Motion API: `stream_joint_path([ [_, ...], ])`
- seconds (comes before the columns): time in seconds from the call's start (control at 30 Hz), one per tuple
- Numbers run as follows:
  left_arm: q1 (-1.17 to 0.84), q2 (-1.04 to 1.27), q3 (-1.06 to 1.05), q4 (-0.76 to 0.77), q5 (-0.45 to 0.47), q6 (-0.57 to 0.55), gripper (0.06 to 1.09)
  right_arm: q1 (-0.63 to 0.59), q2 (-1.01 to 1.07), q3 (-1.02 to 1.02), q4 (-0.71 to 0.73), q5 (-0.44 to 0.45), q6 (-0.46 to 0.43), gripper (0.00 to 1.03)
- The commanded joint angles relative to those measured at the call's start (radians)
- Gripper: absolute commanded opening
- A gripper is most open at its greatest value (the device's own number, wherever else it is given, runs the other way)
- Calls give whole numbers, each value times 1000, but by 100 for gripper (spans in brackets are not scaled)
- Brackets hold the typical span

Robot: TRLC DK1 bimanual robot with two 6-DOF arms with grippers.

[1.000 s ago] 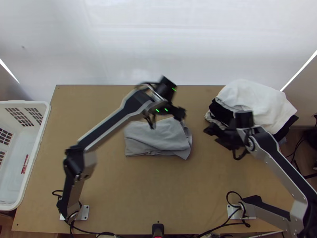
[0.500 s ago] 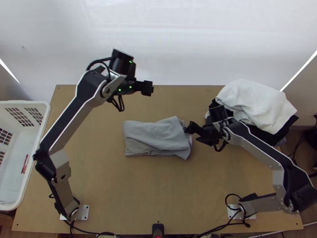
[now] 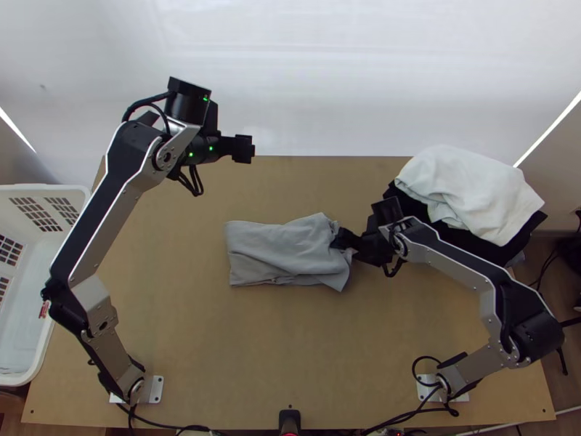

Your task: Fold the t-shirt

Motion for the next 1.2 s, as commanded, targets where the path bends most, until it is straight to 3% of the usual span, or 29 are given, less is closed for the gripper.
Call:
stream_joint_path([
  [0.0, 12, -7, -1, -5, -5, 3, 104, 31, 41, -8, 31, -2, -3, 99],
  [0.43, 13, -23, -7, -31, -9, 2, 104, 188, 185, 128, 106, 0, 20, 99],
  [0.47, 15, -27, -10, -32, -11, 2, 104, 193, 198, 139, 110, 0, 20, 95],
  [0.53, 19, -32, -14, -38, -15, 2, 104, 196, 205, 143, 139, 1, 20, 81],
  [0.57, 22, -35, -14, -41, -18, 2, 104, 193, 204, 143, 144, 1, 18, 67],
  [0.67, 28, -39, -16, -46, -20, 3, 104, 163, 149, 120, 163, 12, 18, 2],
  [1.07, 41, -15, -22, -34, -20, 3, 104, 5, -220, 113, 144, 4, 20, 3],
  [1.17, 45, -4, -22, -32, -20, 5, 104, -45, -284, 147, 139, -12, 61, 3],
])
